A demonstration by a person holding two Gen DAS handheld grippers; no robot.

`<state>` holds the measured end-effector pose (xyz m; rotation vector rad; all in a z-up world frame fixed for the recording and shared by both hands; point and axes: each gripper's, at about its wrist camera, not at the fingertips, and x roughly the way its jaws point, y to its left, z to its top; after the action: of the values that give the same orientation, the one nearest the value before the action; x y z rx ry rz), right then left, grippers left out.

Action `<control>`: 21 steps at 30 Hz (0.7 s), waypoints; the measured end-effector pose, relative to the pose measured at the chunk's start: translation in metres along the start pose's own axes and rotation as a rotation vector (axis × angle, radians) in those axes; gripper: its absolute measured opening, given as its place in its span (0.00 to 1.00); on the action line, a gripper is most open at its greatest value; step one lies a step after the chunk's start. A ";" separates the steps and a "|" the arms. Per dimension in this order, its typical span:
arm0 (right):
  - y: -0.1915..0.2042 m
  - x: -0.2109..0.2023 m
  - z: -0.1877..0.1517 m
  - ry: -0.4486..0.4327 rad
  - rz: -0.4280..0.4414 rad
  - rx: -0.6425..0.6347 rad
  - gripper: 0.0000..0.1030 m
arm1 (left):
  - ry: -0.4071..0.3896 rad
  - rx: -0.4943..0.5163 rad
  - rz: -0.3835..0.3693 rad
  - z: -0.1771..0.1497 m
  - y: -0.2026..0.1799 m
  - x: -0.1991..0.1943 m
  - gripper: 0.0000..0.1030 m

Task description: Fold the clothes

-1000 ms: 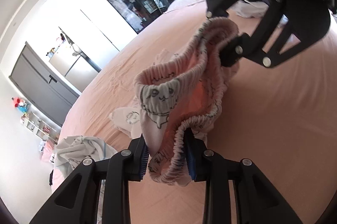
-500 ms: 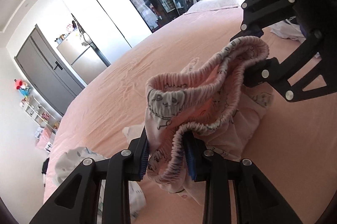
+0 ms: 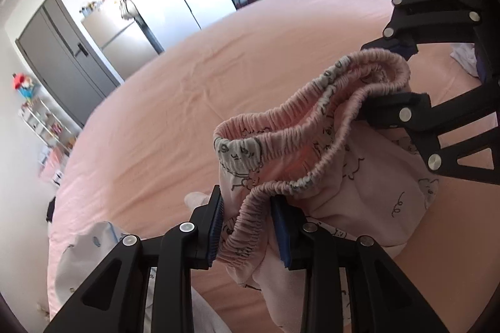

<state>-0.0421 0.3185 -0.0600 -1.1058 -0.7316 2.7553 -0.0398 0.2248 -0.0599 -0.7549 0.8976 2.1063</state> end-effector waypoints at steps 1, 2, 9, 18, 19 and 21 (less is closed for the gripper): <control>-0.002 0.004 0.000 0.008 0.000 0.006 0.24 | 0.022 -0.007 -0.007 0.001 0.001 0.004 0.28; -0.003 0.008 -0.001 0.016 -0.003 0.012 0.24 | 0.045 -0.013 -0.013 0.001 0.002 0.008 0.29; -0.022 0.026 -0.002 0.070 0.028 0.153 0.30 | 0.114 -0.107 0.014 0.002 0.013 0.017 0.64; -0.067 -0.001 -0.013 0.029 -0.056 0.426 0.79 | 0.053 -0.435 0.015 0.004 0.060 -0.009 0.79; -0.073 -0.007 -0.015 0.024 -0.063 0.457 0.81 | 0.048 -0.472 0.003 0.005 0.069 -0.012 0.79; -0.085 -0.018 -0.020 0.016 -0.065 0.522 0.86 | 0.038 -0.557 -0.046 0.003 0.082 -0.022 0.79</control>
<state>-0.0242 0.3967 -0.0222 -0.9620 -0.0275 2.6412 -0.0920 0.1772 -0.0126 -1.0820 0.2963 2.3281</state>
